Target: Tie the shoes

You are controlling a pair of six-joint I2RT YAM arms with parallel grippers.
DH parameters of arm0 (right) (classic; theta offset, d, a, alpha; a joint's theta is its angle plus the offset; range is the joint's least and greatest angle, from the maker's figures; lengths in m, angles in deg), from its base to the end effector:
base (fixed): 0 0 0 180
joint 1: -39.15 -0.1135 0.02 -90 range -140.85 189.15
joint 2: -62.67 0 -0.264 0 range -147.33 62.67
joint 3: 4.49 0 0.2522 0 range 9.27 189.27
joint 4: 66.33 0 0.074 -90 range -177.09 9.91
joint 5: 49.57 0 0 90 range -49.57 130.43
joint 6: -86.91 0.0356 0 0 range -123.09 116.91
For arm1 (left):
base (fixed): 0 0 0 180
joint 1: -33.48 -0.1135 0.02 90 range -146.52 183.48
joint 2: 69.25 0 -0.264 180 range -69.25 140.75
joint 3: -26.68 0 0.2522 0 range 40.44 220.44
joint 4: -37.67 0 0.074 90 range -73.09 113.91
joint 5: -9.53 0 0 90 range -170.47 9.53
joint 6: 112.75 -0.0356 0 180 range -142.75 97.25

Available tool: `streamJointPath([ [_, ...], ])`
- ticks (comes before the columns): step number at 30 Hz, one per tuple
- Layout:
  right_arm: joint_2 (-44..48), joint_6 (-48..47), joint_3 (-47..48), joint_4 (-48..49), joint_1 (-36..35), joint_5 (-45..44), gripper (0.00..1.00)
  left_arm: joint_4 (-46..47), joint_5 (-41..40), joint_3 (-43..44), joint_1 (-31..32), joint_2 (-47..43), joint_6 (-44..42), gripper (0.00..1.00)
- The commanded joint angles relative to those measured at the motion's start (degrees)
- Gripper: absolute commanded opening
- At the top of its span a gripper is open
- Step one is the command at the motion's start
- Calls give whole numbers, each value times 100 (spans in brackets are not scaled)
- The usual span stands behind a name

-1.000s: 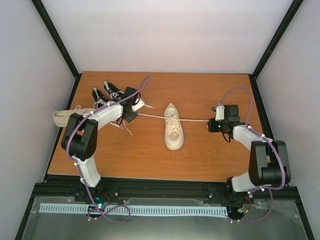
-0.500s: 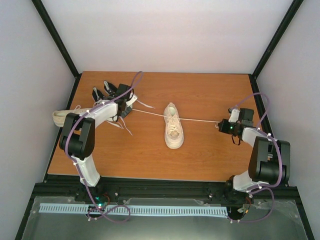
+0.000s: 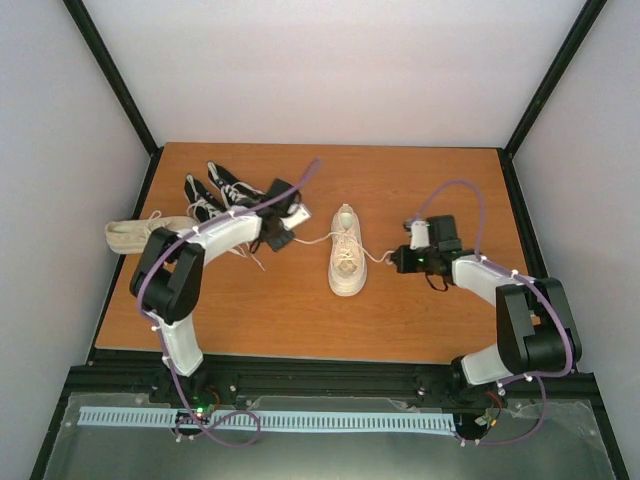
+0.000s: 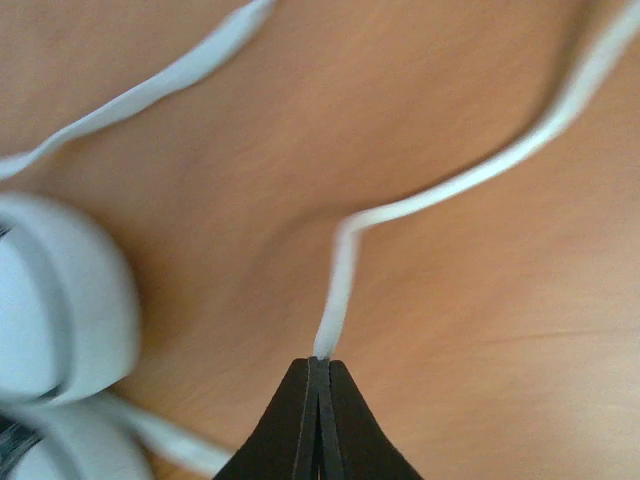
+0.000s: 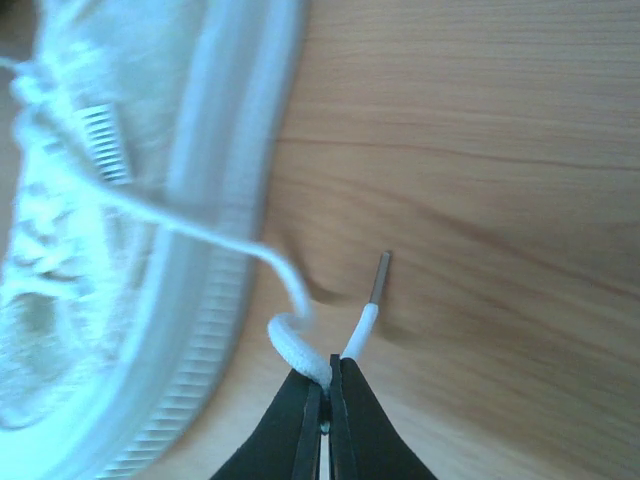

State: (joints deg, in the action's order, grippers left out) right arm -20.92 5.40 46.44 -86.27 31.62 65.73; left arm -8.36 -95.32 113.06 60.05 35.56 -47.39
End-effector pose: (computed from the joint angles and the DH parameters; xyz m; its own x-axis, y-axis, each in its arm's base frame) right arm 0.2630 0.0501 0.1554 -0.8344 0.0243 -0.5506 -0.2554 0.8682 0.4255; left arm 0.3381 -0.1589 0.1912 -0.5945 0.7479 -0.2955 0.6396 0.6625 0.3899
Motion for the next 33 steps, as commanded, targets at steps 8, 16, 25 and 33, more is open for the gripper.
streamJointPath([
  [8, -295, 339, 371, -295, -1605, -379, 3, -599, 988, 385, 1781, 393, 392, 1],
  [16, -285, 495, 428, -170, -1778, -75, 3, -550, 1289, 420, 2123, 387, 301, 1],
  [25, 584, 282, 572, -1597, -1767, -1335, 31, -1661, 1149, 1592, 1303, -523, 350, 1],
  [33, 1246, -1820, 786, -497, -1970, -127, 59, -2426, 1653, 2943, 1202, -877, 307, 1],
])
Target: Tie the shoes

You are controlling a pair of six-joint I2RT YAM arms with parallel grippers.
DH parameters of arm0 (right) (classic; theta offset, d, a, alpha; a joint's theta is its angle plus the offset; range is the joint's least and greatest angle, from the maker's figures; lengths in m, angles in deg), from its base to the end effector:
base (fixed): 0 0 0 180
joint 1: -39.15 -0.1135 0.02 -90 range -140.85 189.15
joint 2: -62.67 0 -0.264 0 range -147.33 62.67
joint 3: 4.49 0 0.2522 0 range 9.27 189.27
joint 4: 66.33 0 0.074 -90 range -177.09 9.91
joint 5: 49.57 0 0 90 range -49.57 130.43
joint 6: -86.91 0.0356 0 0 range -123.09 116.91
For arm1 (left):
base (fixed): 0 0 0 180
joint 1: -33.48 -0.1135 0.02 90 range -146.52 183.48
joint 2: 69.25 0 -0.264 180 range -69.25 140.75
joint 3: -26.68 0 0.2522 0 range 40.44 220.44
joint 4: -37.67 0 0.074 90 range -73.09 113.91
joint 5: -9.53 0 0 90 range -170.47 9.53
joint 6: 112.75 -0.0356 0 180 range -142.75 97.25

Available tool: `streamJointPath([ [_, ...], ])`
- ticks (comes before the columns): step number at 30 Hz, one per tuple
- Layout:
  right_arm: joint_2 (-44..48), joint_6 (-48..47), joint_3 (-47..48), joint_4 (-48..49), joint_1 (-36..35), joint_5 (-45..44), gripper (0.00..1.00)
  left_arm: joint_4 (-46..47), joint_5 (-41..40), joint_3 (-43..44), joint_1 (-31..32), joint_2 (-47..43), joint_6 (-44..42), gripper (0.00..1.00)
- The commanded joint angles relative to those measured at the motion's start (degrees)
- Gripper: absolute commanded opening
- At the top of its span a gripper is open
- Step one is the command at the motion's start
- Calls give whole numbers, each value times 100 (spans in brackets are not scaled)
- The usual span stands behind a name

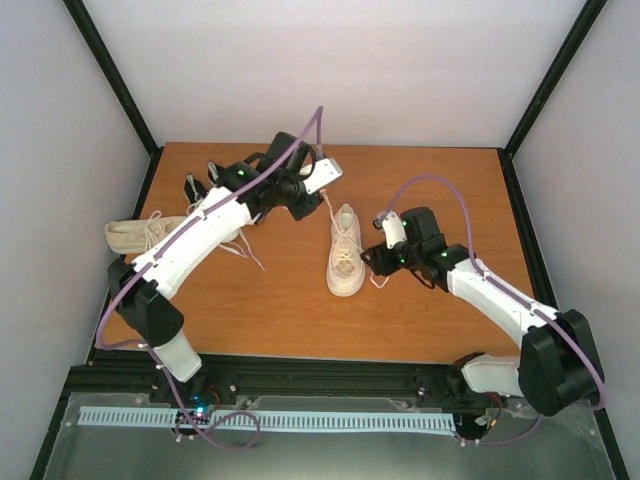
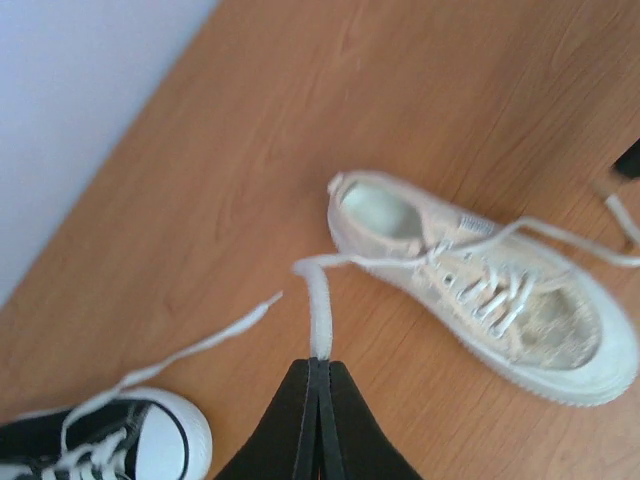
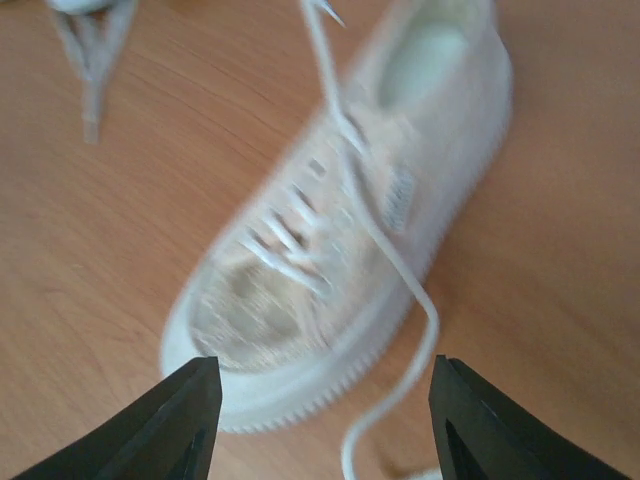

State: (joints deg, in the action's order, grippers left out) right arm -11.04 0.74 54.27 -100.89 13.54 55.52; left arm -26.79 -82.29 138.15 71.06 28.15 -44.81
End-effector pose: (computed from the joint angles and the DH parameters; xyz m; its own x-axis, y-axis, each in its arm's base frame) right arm 0.2304 0.1207 0.2194 -0.7223 -0.2747 -0.6346 -0.5227 0.8178 0.2409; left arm 0.2927 -0.2238 0.3522 -0.3429 0.7376 -0.5817 0.7794 0.5691 0.2621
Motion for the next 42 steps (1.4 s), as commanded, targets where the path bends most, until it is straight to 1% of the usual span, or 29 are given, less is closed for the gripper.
streamJointPath([
  [1, 272, -1671, -166, 1747, -164, 1287, 60, -547, 355, 499, 100, -159, 65, 1],
  [3, 136, -2441, -383, 2752, -164, 2014, 60, -413, 465, 566, 99, -239, 79, 1],
  [5, -198, -2975, -406, 3424, -164, 2191, 59, -370, 636, 710, 106, -249, 116, 1],
  [8, -990, -3383, 55, 3519, -54, 2297, 54, -443, 1009, 937, 127, -183, 117, 1],
  [11, -1658, -3159, 570, 3506, 202, 2738, 49, -457, 1236, 978, 156, -169, 64, 1],
  [13, -1969, -3107, 760, 3531, 275, 2848, 45, -472, 1291, 993, 162, -167, 34, 1],
  [16, -2224, -3034, 886, 3647, 316, 2885, 40, -498, 1298, 1013, 166, -152, -13, 1],
  [19, -2421, -2960, 993, 3675, 335, 2848, 31, -535, 1307, 1038, 163, -131, -41, 1],
  [23, -2562, -2916, 1034, 3648, 377, 2856, 25, -535, 1293, 1056, 164, -121, -60, 1],
  [25, -2599, -2864, 1027, 3693, 397, 2873, 18, -544, 1348, 1049, 165, -115, -57, 1],
  [28, -2639, -2798, 1037, 3721, 422, 2881, 5, -587, 1541, 1005, 170, -109, -69, 1],
  [29, -2644, -2786, 1040, 3716, 443, 2887, 3, -609, 1659, 951, 169, -116, -90, 1],
  [31, -2645, -2749, 1034, 3730, 479, 2932, 3, -613, 1975, 700, 202, -152, -169, 1],
  [33, -2640, -2744, 1047, 3726, 512, 2960, 3, -548, 2144, 219, 376, -169, -309, 1],
  [37, -2668, -2824, 1111, 3631, 539, 3056, 3, -347, 1796, -989, 980, -42, -1032, 2],
  [38, -2674, -2846, 1131, 3584, 539, 3059, 3, -374, 1822, -1195, 1037, -13, -1251, 8],
  [39, -2662, -2863, 1134, 3556, 539, 3064, 3, -455, 1889, -1333, 1056, 3, -1456, 20],
  [41, -2631, -2914, 1094, 3550, 542, 3078, 3, -647, 1877, -1447, 1051, -29, -1853, 46],
  [42, -2621, -2929, 1077, 3583, 543, 3074, 3, -762, 1873, -1419, 1039, -59, -2015, 55],
])
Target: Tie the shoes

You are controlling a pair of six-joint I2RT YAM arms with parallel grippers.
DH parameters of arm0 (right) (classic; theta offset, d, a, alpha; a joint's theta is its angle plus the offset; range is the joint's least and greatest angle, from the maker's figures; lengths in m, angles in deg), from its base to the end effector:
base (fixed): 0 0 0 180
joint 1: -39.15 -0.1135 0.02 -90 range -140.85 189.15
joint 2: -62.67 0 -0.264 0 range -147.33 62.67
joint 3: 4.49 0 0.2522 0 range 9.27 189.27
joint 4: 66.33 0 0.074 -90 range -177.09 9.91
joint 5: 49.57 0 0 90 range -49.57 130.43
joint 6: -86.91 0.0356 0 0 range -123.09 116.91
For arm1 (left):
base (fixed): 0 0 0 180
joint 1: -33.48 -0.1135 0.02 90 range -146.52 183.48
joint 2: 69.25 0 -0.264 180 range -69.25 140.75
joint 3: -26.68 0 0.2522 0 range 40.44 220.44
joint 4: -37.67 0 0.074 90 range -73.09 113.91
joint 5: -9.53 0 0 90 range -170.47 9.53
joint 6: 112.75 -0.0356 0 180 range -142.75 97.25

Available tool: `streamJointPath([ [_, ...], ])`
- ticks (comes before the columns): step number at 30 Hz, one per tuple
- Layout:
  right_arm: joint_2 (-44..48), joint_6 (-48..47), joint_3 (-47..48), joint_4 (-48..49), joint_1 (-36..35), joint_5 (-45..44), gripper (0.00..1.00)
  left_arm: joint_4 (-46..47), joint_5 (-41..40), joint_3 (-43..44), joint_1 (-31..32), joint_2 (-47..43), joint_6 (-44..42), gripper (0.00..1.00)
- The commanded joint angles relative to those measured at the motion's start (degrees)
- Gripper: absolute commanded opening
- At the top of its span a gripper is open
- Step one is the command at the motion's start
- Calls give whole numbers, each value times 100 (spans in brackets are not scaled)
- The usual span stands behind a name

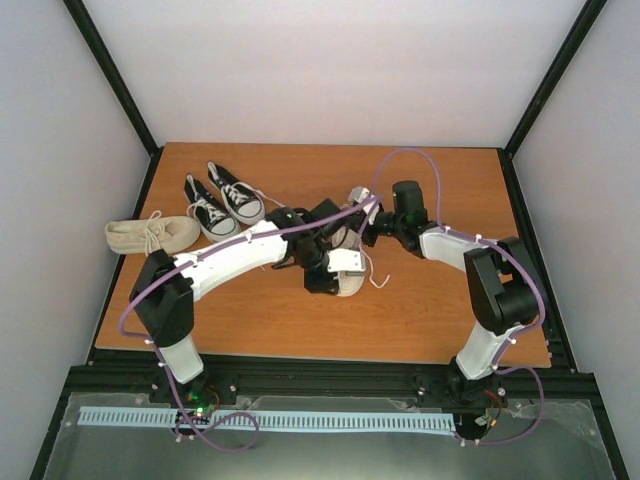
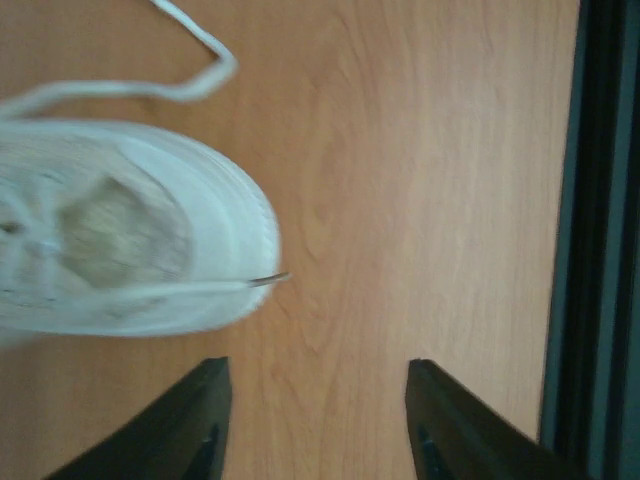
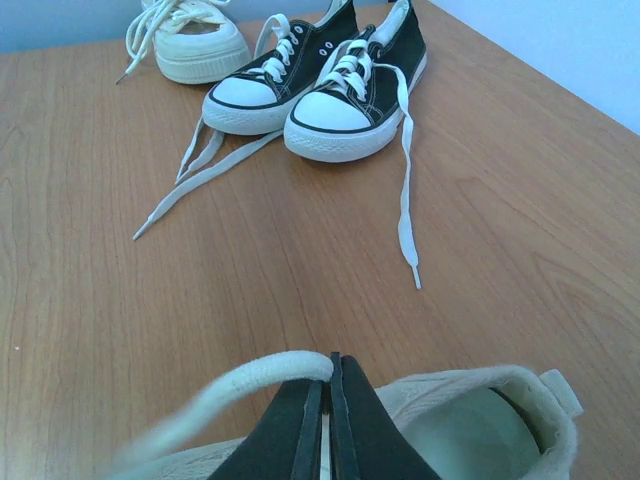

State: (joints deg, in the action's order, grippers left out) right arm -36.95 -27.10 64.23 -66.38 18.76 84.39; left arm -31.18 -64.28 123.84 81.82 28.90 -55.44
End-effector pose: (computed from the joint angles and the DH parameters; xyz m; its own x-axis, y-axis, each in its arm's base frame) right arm 0.3344 0.1507 0.1930 -0.1113 -0.3538 -0.9287 -0.9350 0.3540 -0.0229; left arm 0.2232 -0.2657 0.2689 -0.1031 0.8962 -0.4314 0.9946 0.0980 -0.0341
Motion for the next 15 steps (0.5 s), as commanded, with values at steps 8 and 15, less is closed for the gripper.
streamJointPath([
  [8, -3, -213, 63, 141, 17, 221, 3, 301, 763, 986, -1199, 18, -597, 39],
  [15, 16, -262, 72, 97, 17, 268, 3, 1058, 829, 1776, -1482, 1069, -312, 28],
])
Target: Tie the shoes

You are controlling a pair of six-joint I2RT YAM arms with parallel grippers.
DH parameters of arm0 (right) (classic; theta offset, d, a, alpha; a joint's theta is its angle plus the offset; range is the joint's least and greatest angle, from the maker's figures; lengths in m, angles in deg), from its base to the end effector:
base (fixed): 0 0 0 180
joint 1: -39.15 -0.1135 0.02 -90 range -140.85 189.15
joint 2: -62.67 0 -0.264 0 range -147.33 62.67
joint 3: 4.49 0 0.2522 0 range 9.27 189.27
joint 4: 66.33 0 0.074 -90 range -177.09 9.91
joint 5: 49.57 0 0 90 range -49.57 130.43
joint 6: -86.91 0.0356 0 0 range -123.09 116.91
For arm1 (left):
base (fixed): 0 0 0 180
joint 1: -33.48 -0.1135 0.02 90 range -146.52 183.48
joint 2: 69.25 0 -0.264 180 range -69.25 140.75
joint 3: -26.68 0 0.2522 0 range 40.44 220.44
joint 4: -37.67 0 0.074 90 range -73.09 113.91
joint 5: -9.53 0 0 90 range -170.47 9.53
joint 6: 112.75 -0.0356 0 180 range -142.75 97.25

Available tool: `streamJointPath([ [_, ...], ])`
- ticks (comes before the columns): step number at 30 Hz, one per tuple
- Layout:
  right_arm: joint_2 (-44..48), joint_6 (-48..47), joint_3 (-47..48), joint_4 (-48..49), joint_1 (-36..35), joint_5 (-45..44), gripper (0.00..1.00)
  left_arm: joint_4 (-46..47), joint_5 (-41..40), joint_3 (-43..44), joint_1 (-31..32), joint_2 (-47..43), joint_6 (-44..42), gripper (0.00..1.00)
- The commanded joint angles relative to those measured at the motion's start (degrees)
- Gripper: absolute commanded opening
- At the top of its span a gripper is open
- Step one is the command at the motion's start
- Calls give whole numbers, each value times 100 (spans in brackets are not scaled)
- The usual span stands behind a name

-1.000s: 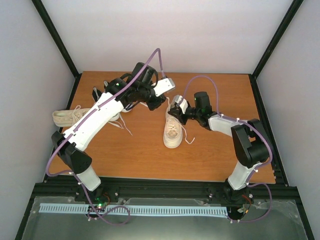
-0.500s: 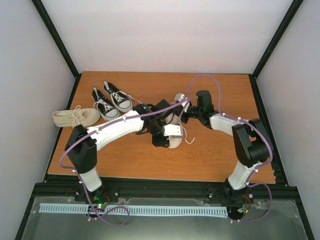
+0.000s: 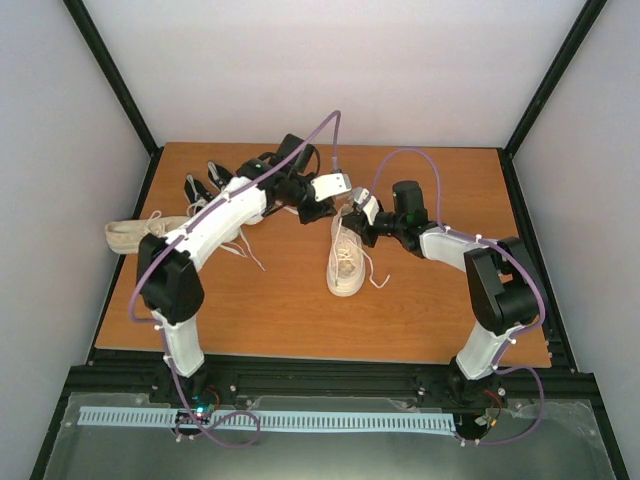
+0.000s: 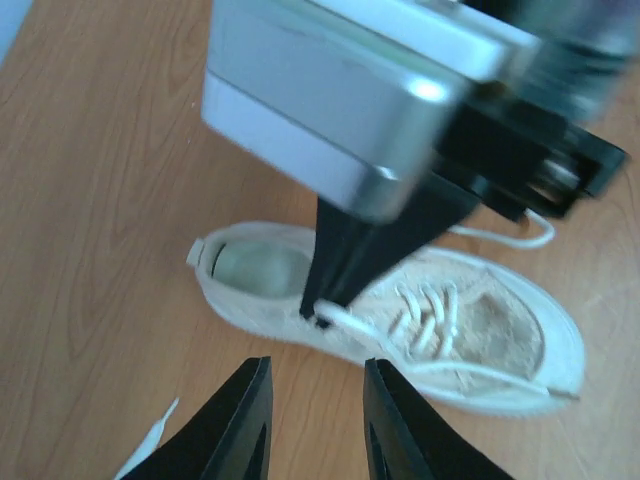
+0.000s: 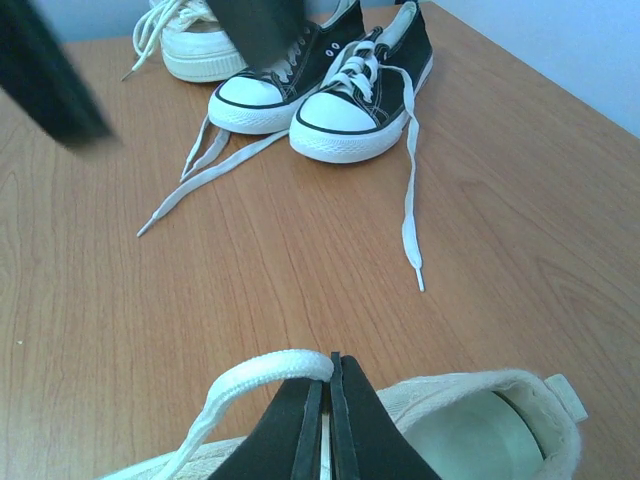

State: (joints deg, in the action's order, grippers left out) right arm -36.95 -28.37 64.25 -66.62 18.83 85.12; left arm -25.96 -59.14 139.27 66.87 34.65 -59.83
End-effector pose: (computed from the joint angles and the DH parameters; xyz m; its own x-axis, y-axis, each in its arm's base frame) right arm 0.3341 0.1504 0.1929 -0.0925 -0.3580 -0.9291 -0.9408 0.3371 -0.0363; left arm 0.3221 -0.2278 0.3202 -0.1310 0.7590 -0.6378 0.9602 0.2571 0.1088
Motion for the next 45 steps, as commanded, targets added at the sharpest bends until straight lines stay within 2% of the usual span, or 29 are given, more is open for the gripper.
streamJointPath([
  [1, 22, -135, 59, 136, 12, 191, 3, 628, 442, 260, -64, 582, 126, 28],
  [5, 58, -137, 28, 142, 12, 167, 3, 766, 1538, 273, -538, 858, 274, 32],
  [8, 79, -168, 30, 118, 10, 163, 3, 930, 2430, -198, -802, 844, -91, 40],
  [12, 86, -166, 20, 101, 13, 131, 3, 1489, 2620, -848, -807, 837, -206, 44],
  [15, 92, -146, 0, 128, 10, 126, 3, 1676, 2904, -1023, -807, 968, -300, 45],
  [20, 147, -179, -26, 68, 10, 70, 3, 1042, 3858, -916, -822, 1156, -1059, 52],
  [24, 169, -186, -33, 38, 10, 84, 3, 990, 3751, -932, -912, 1231, -1174, 54],
  [27, 180, -216, -40, 16, 16, 97, 3, 1807, 3313, -1073, -900, 1259, -456, 52],
  [32, 185, -221, -23, -21, 12, 177, 3, 1700, 3196, -343, -869, 1773, 1, 36],
  [33, 189, -216, -18, -27, 10, 159, 3, 1693, 3235, -356, -862, 1791, -39, 35],
  [38, 191, -226, -18, -19, 11, 162, 3, 1446, 3380, -671, -762, 1699, -602, 38],
  [45, 177, -222, 5, -32, 15, 149, 3, 1467, 3436, -597, -699, 1767, -569, 39],
])
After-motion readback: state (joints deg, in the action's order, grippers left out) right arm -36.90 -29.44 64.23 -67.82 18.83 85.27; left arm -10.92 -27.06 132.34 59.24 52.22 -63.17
